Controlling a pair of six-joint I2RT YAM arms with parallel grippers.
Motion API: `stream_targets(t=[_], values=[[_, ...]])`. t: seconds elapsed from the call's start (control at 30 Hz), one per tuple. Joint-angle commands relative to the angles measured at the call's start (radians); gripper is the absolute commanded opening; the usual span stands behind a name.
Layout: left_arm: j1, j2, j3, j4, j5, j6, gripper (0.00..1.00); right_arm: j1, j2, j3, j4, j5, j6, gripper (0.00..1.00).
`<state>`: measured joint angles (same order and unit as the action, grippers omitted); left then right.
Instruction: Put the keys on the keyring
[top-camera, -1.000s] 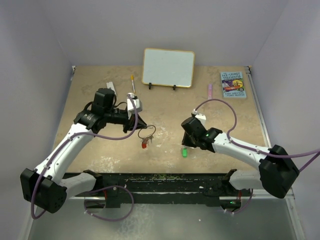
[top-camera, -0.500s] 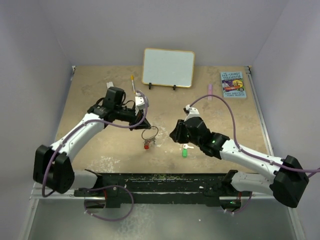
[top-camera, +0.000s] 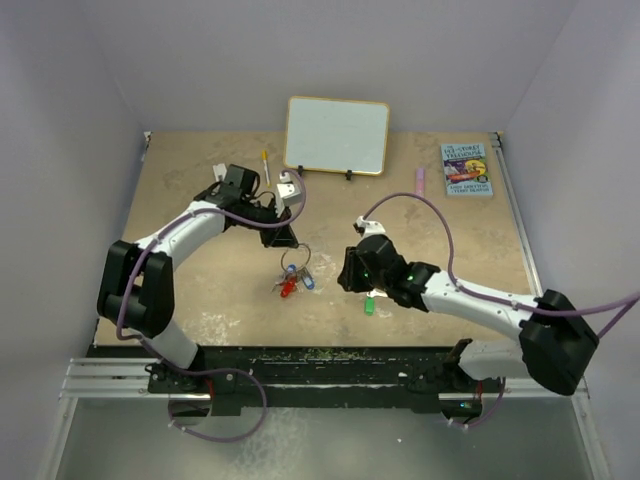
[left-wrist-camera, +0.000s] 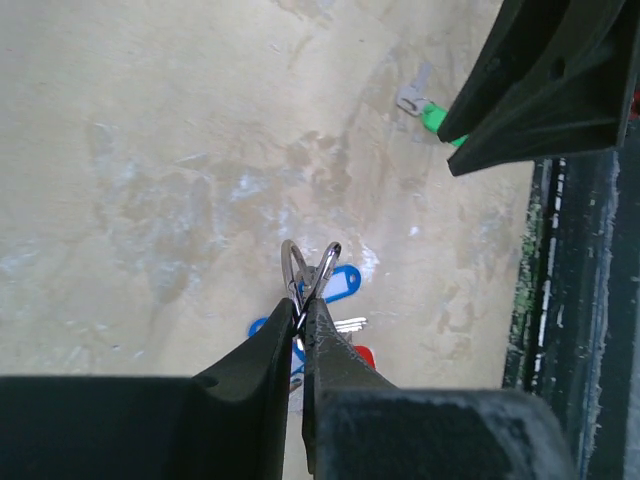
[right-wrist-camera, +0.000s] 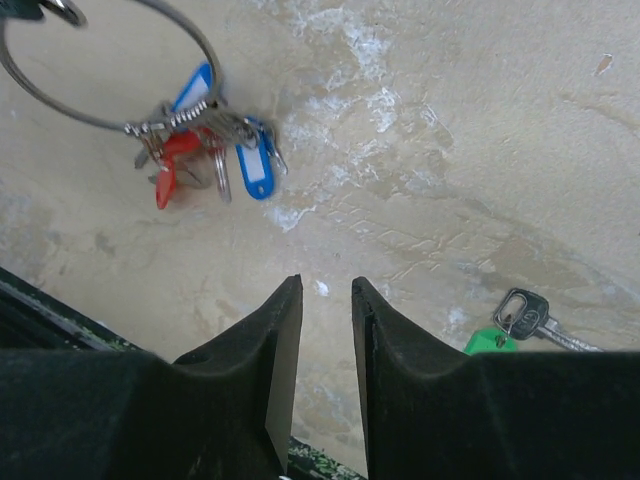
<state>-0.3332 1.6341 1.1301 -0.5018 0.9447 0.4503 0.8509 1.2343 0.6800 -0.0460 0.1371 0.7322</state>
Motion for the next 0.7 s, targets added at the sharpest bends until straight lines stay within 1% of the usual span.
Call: stream_targets(t=[0.0,0.1,0.17,0.33,0.4,0.5,0.53,0.67], values=[[0.022,-0.021,0.055,-0.001,-0.068,0.075,0.14,0.026,0.079,0.081,0.068,-0.026,-0.073,0.32],[0.035,-0.007,0.053,-0.018,-0.112,0.115,0.2,0.063,0.152,0.142,0.061,-0.003,-0.108,0.34],[0.053,0.007,0.053,-0.024,-0.131,0.126,0.21,0.083,0.199,0.179,0.058,0.016,-0.124,0.34],[0.14,0.014,0.059,-0.025,-0.128,0.131,0.25,0.099,0.287,0.247,0.088,0.061,-0.164,0.34],[0.17,0.011,0.069,-0.046,-0.133,0.153,0.26,0.099,0.317,0.276,0.093,0.084,-0.188,0.34],[0.203,-0.005,0.079,-0.08,-0.131,0.183,0.26,0.099,0.364,0.318,0.054,0.092,-0.205,0.31],[0.21,-0.014,0.077,-0.093,-0.126,0.192,0.27,0.099,0.379,0.363,0.043,0.094,-0.22,0.3],[0.215,-0.073,0.059,-0.127,-0.105,0.214,0.27,0.091,0.433,0.422,0.007,0.131,-0.268,0.27]])
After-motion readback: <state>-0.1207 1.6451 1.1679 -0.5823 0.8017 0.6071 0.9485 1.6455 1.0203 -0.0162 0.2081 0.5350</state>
